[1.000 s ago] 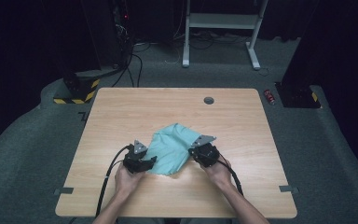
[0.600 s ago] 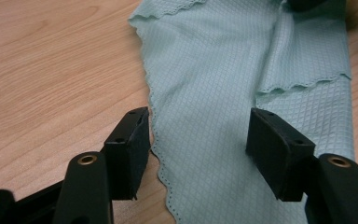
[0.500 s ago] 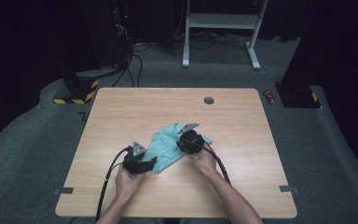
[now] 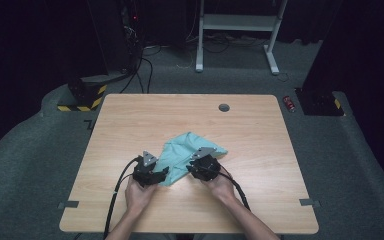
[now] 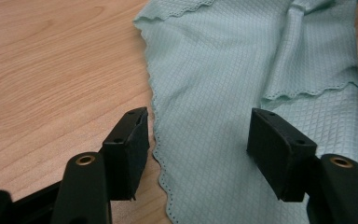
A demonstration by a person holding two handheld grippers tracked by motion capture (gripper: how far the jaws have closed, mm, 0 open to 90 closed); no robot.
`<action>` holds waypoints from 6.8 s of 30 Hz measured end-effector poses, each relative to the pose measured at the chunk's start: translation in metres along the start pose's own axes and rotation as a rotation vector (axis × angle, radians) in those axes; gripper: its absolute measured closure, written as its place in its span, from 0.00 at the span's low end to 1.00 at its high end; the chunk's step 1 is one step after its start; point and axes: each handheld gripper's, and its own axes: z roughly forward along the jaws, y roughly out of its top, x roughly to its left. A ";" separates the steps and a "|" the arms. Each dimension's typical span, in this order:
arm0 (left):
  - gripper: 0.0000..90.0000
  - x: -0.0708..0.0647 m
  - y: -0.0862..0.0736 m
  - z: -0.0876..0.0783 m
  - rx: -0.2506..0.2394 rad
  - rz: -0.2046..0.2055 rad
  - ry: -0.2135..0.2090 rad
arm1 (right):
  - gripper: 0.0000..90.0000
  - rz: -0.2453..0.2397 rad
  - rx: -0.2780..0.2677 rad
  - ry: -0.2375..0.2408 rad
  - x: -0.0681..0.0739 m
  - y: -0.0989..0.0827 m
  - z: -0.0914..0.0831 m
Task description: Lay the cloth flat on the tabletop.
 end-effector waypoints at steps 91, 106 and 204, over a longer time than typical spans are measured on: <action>0.61 -0.004 0.022 -0.005 0.154 0.041 -0.039 | 0.94 0.242 0.111 -0.243 -0.097 -0.034 -0.019; 0.76 -0.011 0.009 -0.014 0.108 0.046 -0.075 | 0.80 0.224 0.115 -0.259 -0.106 -0.024 -0.024; 1.00 -0.009 0.084 0.065 0.190 0.166 -0.053 | 0.90 0.151 0.068 -0.125 -0.052 -0.074 -0.055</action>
